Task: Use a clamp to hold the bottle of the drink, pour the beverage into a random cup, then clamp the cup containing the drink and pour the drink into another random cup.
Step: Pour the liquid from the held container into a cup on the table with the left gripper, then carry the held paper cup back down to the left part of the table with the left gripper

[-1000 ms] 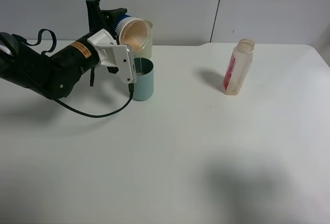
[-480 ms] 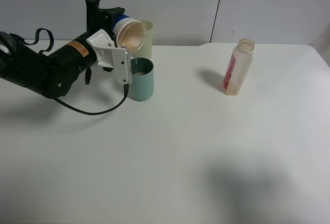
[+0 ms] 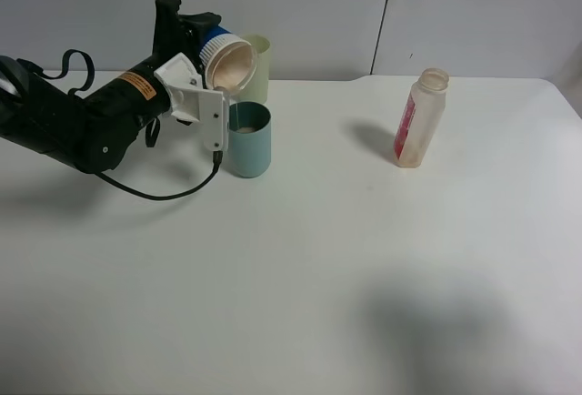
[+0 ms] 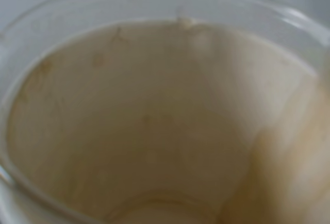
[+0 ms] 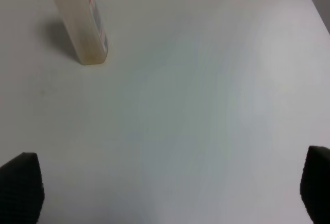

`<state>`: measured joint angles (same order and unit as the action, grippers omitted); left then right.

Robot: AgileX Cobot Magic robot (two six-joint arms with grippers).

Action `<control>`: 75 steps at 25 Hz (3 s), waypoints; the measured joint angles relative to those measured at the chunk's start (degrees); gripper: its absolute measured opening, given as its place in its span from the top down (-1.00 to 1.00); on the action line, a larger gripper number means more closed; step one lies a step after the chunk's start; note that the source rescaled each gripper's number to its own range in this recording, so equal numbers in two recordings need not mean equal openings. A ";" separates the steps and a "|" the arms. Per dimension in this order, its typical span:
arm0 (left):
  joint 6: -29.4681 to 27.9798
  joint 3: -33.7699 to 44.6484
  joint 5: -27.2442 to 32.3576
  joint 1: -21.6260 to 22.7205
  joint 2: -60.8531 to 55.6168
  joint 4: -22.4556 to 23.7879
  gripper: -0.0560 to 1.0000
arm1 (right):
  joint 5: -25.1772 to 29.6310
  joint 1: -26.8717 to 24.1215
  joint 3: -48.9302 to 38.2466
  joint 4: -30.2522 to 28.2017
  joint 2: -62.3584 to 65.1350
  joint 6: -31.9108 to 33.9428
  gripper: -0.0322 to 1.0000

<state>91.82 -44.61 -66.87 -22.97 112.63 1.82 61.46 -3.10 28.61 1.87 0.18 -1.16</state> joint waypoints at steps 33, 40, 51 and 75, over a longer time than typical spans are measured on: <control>-22.88 0.00 -0.71 0.00 0.00 -0.70 0.89 | 0.00 0.00 0.00 0.00 0.00 0.00 -1.00; -43.80 0.00 -0.71 0.00 0.00 -0.74 0.89 | 0.00 0.00 0.00 0.00 0.00 0.00 -1.00; -67.93 0.00 -0.71 0.00 0.00 -0.70 0.89 | 0.00 0.00 0.00 0.00 0.00 0.00 -1.00; -102.36 4.42 -0.34 12.90 -2.47 21.78 0.89 | 0.00 0.00 0.00 0.00 0.00 0.00 -1.00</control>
<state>-10.54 -40.18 -67.21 -10.07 110.16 23.59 61.46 -3.10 28.61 1.87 0.18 -1.16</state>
